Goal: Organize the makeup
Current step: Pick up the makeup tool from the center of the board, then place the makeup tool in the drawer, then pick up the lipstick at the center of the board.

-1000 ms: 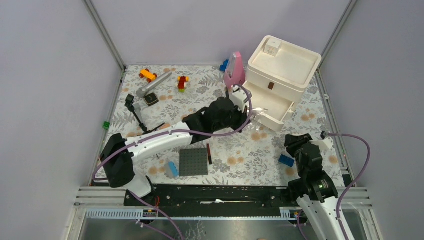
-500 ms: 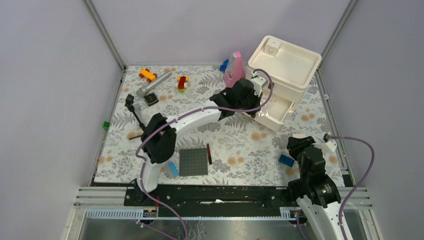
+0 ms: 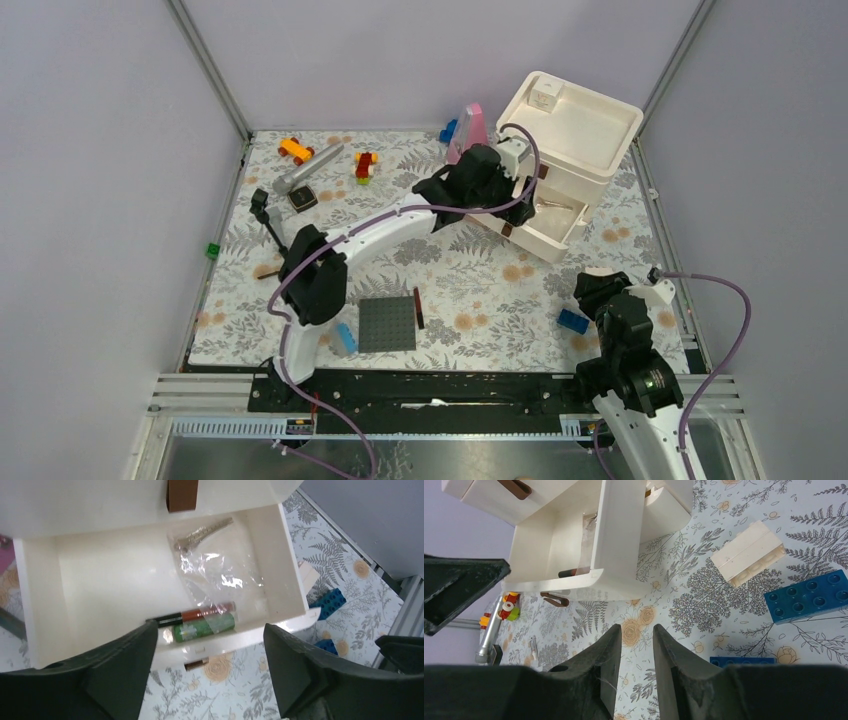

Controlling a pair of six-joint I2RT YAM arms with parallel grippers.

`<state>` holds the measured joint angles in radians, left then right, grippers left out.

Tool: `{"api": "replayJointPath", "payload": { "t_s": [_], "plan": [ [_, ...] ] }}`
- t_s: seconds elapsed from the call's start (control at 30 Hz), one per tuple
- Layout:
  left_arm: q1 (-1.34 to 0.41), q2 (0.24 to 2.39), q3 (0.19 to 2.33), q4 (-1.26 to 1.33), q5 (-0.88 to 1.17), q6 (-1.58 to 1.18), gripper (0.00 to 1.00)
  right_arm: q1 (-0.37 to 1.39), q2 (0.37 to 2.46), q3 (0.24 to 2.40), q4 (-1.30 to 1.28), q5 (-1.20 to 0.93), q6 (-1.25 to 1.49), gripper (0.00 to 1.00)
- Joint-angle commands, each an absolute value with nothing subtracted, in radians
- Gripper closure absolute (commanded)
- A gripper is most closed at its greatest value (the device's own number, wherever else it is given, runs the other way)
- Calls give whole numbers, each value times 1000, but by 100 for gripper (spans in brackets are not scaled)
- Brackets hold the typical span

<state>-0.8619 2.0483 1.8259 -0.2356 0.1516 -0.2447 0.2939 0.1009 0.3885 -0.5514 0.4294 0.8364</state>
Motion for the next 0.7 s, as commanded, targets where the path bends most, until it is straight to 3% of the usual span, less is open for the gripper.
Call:
{"api": "replayJointPath", "payload": {
  "t_s": [0.0, 0.17, 0.4, 0.67],
  "plan": [
    [-858, 1873, 1737, -172, 99, -247, 14, 298, 86, 401, -557, 468, 828, 63],
    [-855, 1696, 1561, -169, -23, -290, 13, 298, 104, 406, -548, 466, 814, 63],
    [-856, 1417, 1136, -203, -220, -466, 14, 299, 152, 407, -525, 444, 790, 62],
    [-888, 1331, 838, -177, -210, -673, 20, 299, 155, 382, -511, 434, 792, 62]
  ]
}}
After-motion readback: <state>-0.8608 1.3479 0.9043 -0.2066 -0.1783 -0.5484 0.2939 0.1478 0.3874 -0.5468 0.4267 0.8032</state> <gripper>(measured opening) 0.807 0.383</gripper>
